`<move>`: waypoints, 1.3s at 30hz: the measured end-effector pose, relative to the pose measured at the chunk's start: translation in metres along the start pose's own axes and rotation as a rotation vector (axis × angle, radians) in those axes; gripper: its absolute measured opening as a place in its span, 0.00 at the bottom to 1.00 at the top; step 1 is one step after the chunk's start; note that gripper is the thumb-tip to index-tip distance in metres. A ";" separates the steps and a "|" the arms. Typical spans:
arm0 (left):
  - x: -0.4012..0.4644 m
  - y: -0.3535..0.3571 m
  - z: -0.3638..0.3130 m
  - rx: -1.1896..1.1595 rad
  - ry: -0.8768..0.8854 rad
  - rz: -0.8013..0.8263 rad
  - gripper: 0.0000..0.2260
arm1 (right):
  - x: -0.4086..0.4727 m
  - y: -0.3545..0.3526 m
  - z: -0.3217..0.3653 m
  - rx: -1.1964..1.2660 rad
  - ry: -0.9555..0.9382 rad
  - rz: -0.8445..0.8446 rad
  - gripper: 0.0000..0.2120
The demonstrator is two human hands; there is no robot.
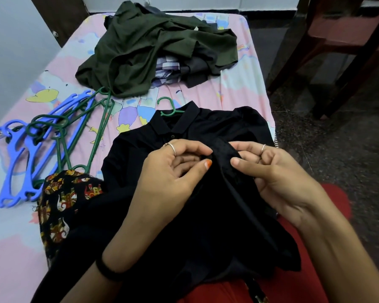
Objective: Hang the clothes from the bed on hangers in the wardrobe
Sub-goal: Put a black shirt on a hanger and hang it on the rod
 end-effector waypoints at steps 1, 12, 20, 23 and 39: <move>-0.001 0.001 0.000 -0.016 -0.007 -0.003 0.10 | -0.001 0.001 -0.002 0.009 0.012 -0.006 0.14; -0.010 0.010 0.007 -0.205 -0.165 -0.150 0.09 | -0.006 0.009 -0.007 -0.043 0.006 -0.122 0.04; -0.009 0.016 0.009 -0.138 -0.110 -0.102 0.08 | -0.005 0.011 -0.009 -0.548 -0.230 -0.389 0.05; -0.008 0.015 0.010 -0.086 -0.060 -0.095 0.09 | -0.006 0.011 -0.011 -0.716 -0.297 -0.450 0.06; -0.008 0.015 0.016 -0.012 -0.118 -0.118 0.05 | -0.008 0.021 -0.017 -1.212 -0.543 -0.720 0.04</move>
Point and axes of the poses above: each hand's wrist, its own x-axis towards the middle knuckle, its own y-axis out of the palm, z = x × y, the point moved 1 cm from there along x, towards the middle knuckle, and after that the axes turned 13 degrees about -x, right-handed, at the moved point
